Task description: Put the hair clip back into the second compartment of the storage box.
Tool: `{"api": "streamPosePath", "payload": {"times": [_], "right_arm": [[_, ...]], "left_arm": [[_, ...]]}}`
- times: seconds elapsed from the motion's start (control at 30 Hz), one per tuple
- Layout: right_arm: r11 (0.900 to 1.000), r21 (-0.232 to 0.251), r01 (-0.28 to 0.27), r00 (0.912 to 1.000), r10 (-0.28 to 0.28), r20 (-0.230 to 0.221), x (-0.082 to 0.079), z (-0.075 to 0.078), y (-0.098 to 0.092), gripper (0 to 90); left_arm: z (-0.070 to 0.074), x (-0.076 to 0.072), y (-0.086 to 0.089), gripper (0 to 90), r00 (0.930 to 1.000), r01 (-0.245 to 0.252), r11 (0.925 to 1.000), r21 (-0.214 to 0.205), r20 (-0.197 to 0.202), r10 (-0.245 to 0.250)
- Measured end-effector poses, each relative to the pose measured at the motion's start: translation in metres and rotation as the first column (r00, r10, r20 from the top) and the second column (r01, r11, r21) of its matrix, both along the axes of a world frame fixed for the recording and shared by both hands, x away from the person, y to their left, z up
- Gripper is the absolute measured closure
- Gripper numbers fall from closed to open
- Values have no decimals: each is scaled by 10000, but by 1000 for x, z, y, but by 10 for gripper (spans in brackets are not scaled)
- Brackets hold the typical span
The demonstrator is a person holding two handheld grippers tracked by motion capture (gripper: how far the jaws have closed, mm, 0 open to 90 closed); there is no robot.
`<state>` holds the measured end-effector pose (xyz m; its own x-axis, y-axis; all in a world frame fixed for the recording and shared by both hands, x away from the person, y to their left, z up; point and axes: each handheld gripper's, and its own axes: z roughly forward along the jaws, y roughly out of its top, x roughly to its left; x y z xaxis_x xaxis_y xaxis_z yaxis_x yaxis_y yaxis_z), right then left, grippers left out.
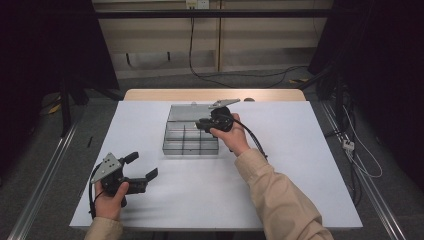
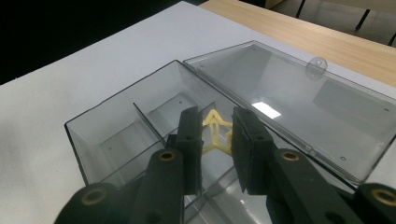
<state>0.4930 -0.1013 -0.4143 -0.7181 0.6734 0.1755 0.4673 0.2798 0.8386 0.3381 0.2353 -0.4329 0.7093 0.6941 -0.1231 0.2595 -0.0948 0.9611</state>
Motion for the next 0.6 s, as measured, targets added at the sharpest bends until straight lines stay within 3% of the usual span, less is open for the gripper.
{"api": "streamPosePath", "payload": {"times": [0.6], "right_arm": [[10000, -79, -26, 9999, 25, -116, 3, -5, 8, 737]], "left_arm": [[0, 0, 0, 39, 10000, 19, 10000, 10, -19, -19]]}}
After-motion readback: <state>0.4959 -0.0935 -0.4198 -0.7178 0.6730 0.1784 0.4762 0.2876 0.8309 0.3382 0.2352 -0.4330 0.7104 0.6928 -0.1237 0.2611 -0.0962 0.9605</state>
